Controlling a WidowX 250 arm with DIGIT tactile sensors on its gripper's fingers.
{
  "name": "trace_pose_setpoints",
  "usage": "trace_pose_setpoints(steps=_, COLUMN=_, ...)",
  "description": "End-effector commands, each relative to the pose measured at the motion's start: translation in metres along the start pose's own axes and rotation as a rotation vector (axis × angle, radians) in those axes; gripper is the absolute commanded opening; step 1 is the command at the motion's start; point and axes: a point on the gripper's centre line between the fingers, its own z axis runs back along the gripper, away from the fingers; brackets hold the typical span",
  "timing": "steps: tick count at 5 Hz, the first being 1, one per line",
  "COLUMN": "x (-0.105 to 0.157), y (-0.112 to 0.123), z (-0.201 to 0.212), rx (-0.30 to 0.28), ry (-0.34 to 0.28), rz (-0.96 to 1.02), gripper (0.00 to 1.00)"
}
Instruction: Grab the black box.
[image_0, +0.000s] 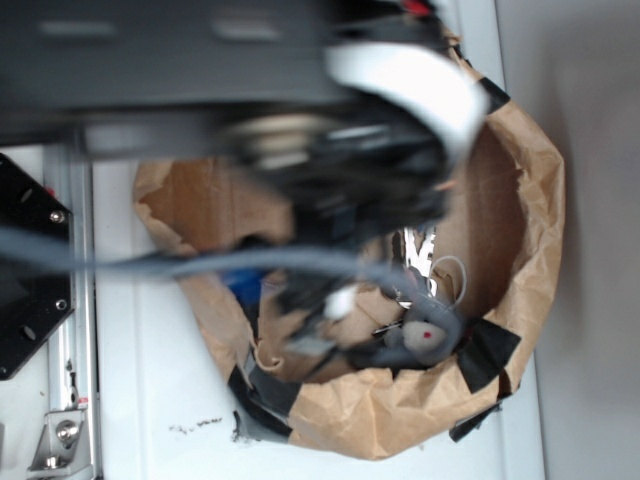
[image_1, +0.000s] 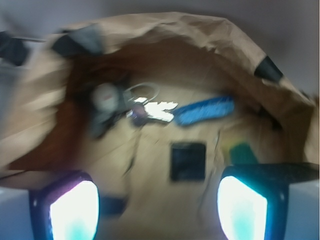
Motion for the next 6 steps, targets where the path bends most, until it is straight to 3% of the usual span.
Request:
trace_pose_setpoints(steps=1, x=-0.006, y=0.026, z=-0.053, rx=0.028, ry=0.001, rz=-0.097, gripper=1.00)
trace_pose_setpoints(steps=3, x=-0.018, y=0.018, z=-0.087, rx=0.041, ry=0.016, rz=-0.154, gripper=1.00)
trace_pose_setpoints(steps=4, x=-0.015, y=0.022, z=-0.095, rx=0.020, ry=-0.007, rz=-0.160, gripper=1.00)
trace_pose_setpoints(steps=5, x=-0.015, y=0.021, z=-0.089, rx=-0.027, ry=-0.008, rz=-0.166, gripper=1.00)
trace_pose_setpoints(steps=6, x=-0.004, y=0.032, z=-0.083, rx=-0.009, ry=-0.026, rz=-0.133, gripper=1.00)
